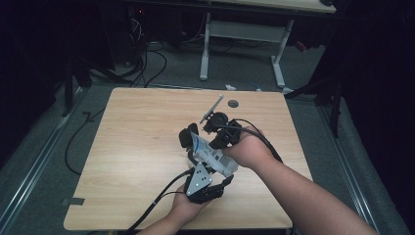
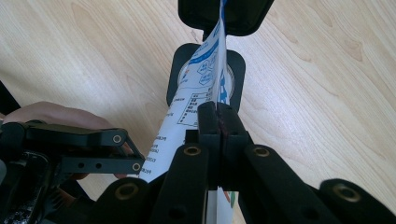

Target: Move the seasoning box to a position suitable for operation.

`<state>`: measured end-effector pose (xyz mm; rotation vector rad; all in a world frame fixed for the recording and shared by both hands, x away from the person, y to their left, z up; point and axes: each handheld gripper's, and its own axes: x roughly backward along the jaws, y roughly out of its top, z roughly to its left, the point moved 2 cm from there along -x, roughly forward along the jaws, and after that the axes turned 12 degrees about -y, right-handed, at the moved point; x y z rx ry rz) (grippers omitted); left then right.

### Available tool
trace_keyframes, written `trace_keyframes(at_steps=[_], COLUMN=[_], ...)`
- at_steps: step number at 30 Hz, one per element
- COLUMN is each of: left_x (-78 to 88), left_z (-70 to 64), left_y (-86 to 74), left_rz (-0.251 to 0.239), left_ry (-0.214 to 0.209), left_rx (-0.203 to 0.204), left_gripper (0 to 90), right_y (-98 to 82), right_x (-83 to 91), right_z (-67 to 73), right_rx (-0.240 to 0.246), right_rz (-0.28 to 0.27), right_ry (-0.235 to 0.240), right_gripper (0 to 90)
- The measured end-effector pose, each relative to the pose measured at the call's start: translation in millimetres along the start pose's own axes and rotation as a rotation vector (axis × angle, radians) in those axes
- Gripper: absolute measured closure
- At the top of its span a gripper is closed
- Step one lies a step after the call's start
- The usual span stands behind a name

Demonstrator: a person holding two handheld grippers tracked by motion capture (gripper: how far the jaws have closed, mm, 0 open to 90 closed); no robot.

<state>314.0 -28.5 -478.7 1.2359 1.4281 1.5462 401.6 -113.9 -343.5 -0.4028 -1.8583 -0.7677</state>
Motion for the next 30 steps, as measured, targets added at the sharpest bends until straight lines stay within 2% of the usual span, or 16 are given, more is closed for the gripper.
trace_keyframes(at_steps=[30], left_x=[1.1], left_z=[-1.5], left_y=[1.9], left_rz=[-0.019], left_ry=[-0.004], left_rx=[-0.001], left_gripper=[51.0], right_y=[2.9], right_x=[1.9], right_z=[1.4], right_rx=[0.008], right_rz=[-0.004], right_ry=[-0.009], right_gripper=[90.0])
